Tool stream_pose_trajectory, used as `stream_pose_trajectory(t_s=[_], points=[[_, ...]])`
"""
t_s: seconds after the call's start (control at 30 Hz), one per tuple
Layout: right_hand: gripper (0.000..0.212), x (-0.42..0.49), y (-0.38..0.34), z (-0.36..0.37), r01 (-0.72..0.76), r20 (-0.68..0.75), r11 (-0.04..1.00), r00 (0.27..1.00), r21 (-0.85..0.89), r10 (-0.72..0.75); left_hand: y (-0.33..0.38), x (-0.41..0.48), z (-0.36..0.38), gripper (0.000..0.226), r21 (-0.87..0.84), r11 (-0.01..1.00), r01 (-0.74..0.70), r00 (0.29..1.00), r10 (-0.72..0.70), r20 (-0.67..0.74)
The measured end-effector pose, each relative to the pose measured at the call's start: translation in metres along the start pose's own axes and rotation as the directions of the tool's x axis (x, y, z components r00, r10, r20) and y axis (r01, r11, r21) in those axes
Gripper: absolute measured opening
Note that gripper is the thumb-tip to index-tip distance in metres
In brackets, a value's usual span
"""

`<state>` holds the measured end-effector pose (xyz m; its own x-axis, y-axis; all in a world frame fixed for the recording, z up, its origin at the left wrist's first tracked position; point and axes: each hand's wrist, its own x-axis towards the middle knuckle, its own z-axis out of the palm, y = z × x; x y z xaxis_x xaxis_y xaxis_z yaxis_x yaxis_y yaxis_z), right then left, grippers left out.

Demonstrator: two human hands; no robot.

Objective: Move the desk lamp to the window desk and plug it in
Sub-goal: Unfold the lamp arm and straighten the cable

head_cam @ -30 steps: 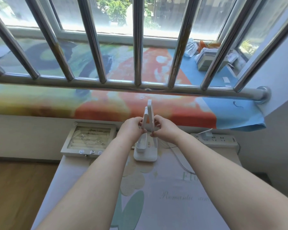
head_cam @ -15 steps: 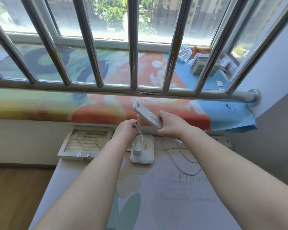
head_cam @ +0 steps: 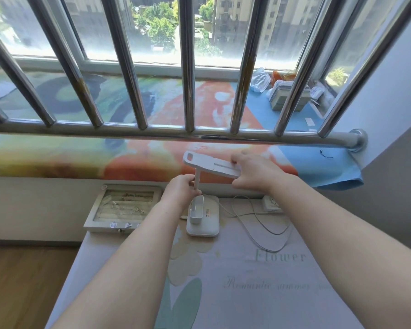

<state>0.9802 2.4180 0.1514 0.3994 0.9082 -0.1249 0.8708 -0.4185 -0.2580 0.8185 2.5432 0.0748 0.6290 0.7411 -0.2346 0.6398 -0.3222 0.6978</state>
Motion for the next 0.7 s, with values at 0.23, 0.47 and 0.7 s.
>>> stream_pose_trajectory(t_s=[0.23,0.47,0.7], points=[[0.044,-0.003,-0.006,-0.013,-0.002,-0.064,1.000,0.998,-0.010,0.001,0.000,0.000,-0.002,0.032,0.020,1.000,-0.007,1.000,0.007,-0.019],[0.044,-0.012,-0.013,-0.019,0.018,-0.224,0.996,0.974,-0.091,-0.038,0.002,-0.001,-0.002,0.031,0.036,0.999,0.002,1.000,-0.001,-0.022],[0.048,-0.019,-0.014,-0.016,-0.022,-0.255,0.999,0.967,-0.038,0.012,0.006,-0.003,0.001,0.034,0.045,0.999,0.002,0.999,0.000,-0.044]])
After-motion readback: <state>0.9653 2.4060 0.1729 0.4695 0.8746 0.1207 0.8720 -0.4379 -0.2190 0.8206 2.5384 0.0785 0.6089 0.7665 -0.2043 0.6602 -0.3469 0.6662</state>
